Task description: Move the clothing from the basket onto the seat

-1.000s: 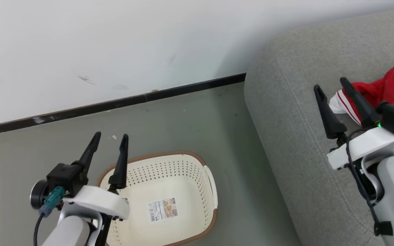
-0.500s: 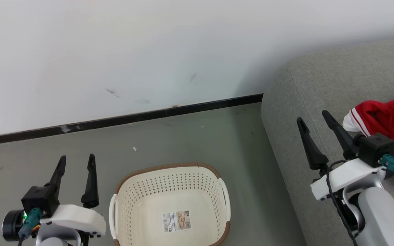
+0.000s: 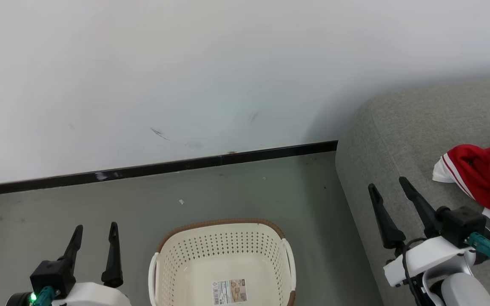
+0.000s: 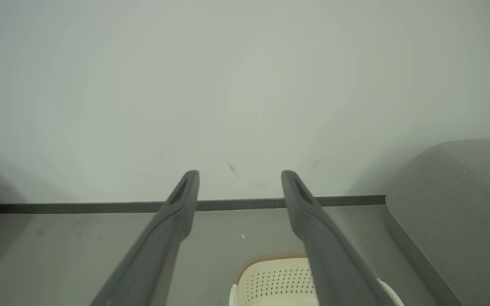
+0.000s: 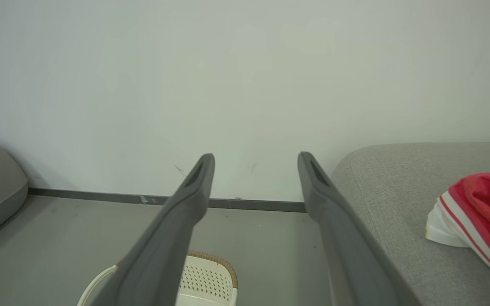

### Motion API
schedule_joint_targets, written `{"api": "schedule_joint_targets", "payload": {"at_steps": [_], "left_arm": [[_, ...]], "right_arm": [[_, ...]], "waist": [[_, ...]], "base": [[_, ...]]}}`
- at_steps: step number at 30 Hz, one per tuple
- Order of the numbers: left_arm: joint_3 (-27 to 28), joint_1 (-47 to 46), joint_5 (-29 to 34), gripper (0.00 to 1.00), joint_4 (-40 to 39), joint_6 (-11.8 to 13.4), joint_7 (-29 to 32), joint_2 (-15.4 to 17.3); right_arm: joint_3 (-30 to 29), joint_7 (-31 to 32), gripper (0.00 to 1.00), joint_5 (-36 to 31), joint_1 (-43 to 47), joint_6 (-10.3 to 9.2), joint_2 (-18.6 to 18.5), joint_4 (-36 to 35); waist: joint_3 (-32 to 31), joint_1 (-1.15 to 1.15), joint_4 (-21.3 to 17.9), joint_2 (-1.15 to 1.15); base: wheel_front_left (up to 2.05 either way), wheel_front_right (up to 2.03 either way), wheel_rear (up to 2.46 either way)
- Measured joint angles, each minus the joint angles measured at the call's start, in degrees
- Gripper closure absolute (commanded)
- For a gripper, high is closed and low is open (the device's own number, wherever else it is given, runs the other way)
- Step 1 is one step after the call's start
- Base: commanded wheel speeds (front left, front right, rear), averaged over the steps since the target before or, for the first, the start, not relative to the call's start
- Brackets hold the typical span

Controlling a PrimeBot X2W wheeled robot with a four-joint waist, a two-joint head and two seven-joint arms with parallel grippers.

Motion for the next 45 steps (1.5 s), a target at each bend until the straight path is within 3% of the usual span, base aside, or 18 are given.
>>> {"api": "schedule_joint_targets", "payload": {"at_steps": [15, 45], "left_arm": [[0.7, 3.0, 0.1, 0.00, -1.4, 0.6, 0.0, 0.3], [1.1, 5.4, 0.1, 0.00, -3.1, 0.4, 0.0, 0.5]], "right_arm": [[-2.9, 0.0, 0.00, -2.8, 7.0, 0.00, 1.7, -3.3], [-2.1, 0.0, 0.00, -2.8, 10.9, 0.00, 2.4, -7.1]], "waist": [[-3.3, 0.00, 1.2, 0.00], [-3.8, 0.00, 1.1, 0.00]], "base": [[0.00, 0.00, 0.00], [0.00, 0.00, 0.00]]}}
